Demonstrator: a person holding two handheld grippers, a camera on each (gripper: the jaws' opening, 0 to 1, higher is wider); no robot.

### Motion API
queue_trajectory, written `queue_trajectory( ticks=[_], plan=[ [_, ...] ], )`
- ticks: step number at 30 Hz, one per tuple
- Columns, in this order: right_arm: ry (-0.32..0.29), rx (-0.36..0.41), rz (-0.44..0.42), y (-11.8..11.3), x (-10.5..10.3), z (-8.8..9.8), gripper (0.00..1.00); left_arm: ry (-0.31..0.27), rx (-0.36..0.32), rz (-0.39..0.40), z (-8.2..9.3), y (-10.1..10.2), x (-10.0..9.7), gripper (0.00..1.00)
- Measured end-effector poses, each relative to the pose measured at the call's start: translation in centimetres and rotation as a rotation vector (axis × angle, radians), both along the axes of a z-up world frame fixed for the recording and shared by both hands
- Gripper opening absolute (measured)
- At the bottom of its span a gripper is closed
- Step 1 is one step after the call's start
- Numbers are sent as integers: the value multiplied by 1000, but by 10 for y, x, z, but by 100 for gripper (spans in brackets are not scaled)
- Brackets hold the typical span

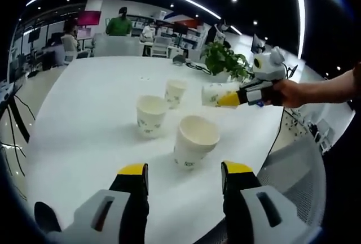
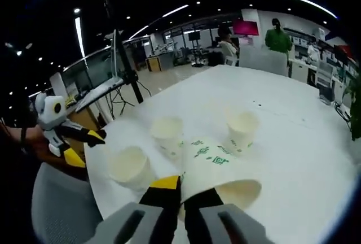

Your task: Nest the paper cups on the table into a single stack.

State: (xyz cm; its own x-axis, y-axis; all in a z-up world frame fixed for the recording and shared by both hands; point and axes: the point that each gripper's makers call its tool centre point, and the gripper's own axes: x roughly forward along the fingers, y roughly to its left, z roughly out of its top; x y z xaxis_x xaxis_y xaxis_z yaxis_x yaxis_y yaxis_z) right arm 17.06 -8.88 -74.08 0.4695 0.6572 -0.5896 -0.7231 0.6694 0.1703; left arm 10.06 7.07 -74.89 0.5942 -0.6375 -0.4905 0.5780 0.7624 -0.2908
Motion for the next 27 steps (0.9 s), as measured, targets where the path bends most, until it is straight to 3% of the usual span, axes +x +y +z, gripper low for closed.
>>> queue_trajectory(
  ticks=[9,18,27],
  plan=[
    [-28,-25,61,7,-2,8,0,-2,-6,0,1,-3,-1,50],
    [-49,-104,249,35,-29,26,0,-4,-13,-3,0,-4,1,50],
    [-54,-108,321,56,-45,36,0,-4,-16,-2,2,-4,0,50]
  ],
)
